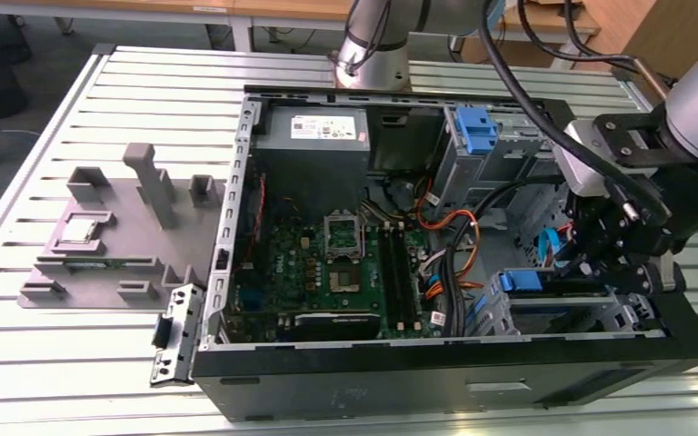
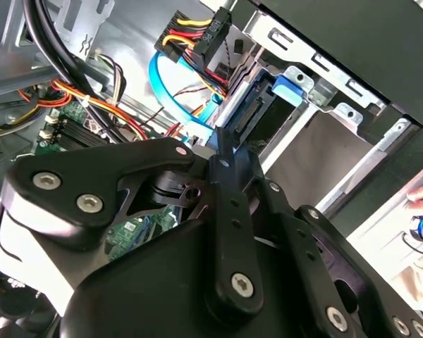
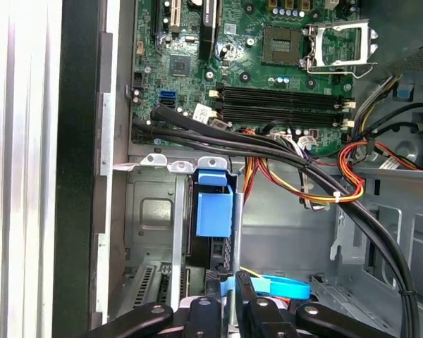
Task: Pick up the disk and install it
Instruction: 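Insert the first disk wire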
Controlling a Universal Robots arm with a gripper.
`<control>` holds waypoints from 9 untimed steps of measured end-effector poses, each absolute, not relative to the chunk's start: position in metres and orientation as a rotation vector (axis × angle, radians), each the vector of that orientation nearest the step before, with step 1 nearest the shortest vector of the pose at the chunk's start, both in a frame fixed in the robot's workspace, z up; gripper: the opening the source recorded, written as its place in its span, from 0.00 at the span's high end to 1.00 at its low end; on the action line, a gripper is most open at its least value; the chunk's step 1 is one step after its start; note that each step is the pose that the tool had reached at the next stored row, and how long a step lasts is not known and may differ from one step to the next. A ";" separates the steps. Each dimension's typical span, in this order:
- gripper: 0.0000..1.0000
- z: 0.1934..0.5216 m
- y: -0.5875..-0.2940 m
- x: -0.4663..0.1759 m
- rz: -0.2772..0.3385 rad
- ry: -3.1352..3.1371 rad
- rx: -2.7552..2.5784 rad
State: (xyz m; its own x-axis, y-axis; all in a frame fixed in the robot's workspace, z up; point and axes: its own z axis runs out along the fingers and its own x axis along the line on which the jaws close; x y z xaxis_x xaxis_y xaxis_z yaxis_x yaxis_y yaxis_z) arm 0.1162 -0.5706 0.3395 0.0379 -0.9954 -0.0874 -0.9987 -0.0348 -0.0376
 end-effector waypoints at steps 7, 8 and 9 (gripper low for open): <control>0.77 0.340 -0.570 0.116 0.087 2.105 -2.181; 0.77 0.340 -0.570 0.116 0.088 2.104 -2.181; 0.77 0.339 -0.570 0.116 0.088 2.104 -2.181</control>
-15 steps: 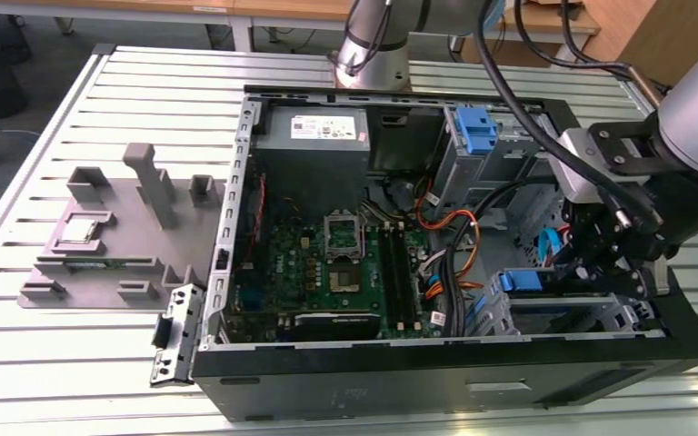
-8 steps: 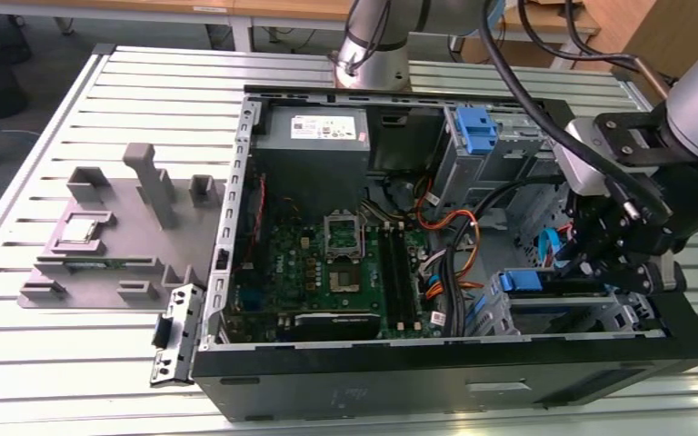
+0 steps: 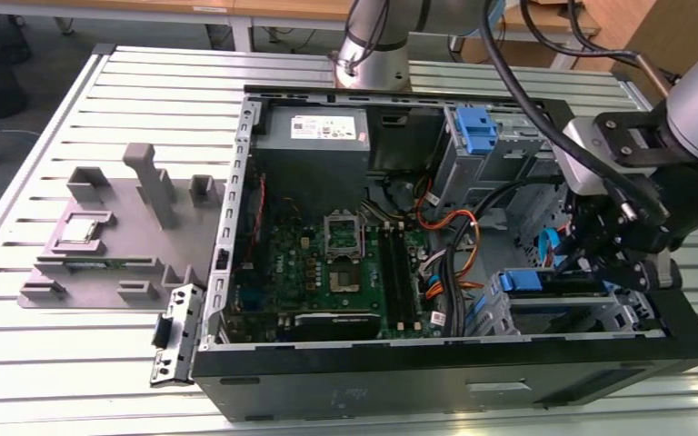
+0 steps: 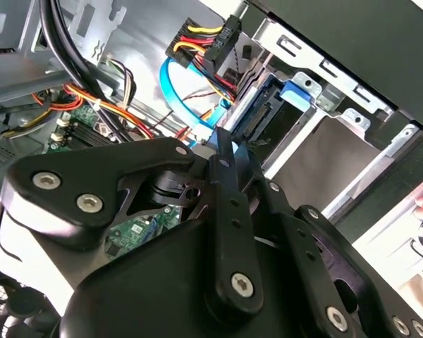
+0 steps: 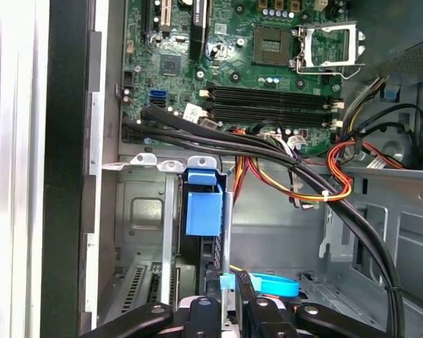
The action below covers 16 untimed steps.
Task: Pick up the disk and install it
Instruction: 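Insert the first disk wire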
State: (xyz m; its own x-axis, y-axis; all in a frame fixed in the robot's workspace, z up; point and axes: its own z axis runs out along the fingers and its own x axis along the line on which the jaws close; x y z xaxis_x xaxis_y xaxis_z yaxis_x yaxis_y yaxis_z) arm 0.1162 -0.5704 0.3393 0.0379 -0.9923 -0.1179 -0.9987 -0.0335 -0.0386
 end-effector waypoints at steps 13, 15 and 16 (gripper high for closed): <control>0.77 0.334 -0.570 0.116 0.092 2.102 -2.179; 0.77 0.333 -0.570 0.116 0.092 2.102 -2.179; 0.77 0.333 -0.570 0.116 0.092 2.102 -2.179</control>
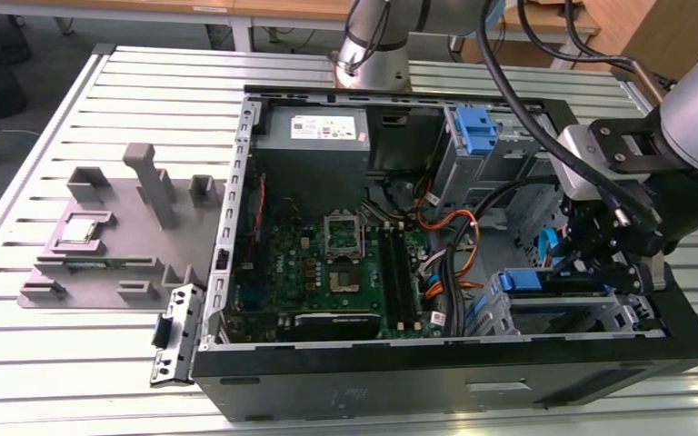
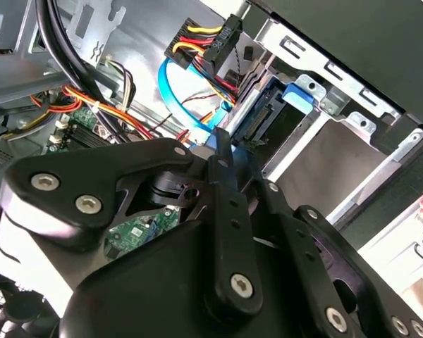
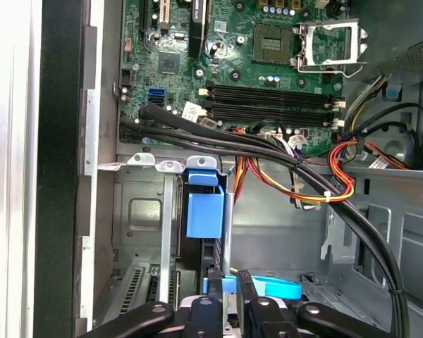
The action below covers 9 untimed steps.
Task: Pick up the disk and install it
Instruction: 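Insert the first disk wire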
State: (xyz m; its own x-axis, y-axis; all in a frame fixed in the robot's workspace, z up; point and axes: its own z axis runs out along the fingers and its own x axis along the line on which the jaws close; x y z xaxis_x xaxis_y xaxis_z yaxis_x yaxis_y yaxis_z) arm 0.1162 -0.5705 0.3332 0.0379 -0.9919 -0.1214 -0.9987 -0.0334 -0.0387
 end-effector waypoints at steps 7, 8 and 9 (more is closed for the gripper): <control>0.77 0.333 -0.570 0.118 0.094 2.103 -2.179; 0.77 0.333 -0.570 0.118 0.095 2.103 -2.179; 0.77 0.333 -0.570 0.118 0.095 2.103 -2.179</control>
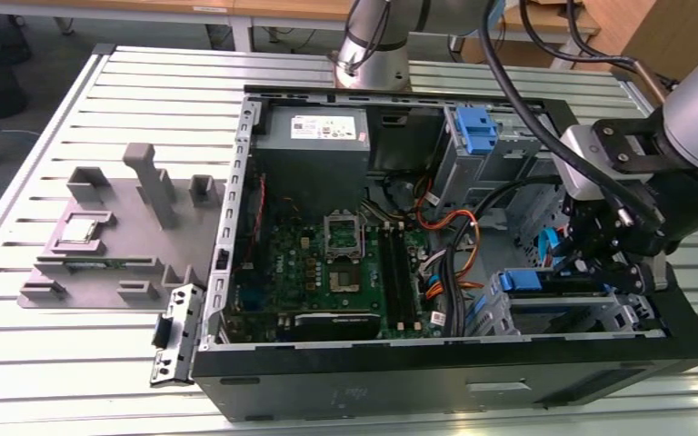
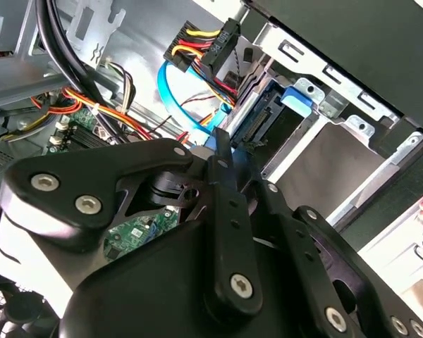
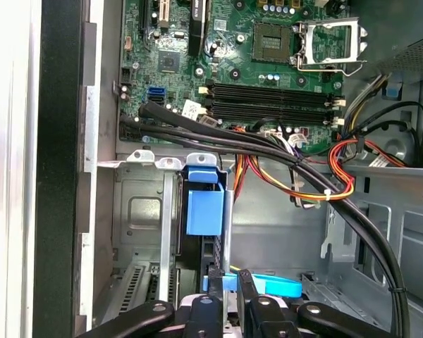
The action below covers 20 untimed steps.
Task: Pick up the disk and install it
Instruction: 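Insert the first disk wire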
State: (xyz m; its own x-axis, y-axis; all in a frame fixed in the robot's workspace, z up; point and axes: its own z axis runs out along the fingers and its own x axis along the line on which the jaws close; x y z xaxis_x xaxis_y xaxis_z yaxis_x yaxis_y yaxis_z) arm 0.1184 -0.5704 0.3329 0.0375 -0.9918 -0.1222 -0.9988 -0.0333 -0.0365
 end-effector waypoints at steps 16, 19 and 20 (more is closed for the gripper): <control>0.77 0.353 -0.570 0.118 0.096 2.103 -2.179; 0.77 0.353 -0.570 0.126 0.096 2.103 -2.180; 0.77 0.353 -0.570 0.126 0.096 2.103 -2.180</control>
State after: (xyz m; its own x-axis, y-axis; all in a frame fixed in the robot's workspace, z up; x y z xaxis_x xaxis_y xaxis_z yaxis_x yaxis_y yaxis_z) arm 0.1263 -0.5700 0.3528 0.0376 -0.9918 -0.1224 -0.9988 -0.0334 -0.0361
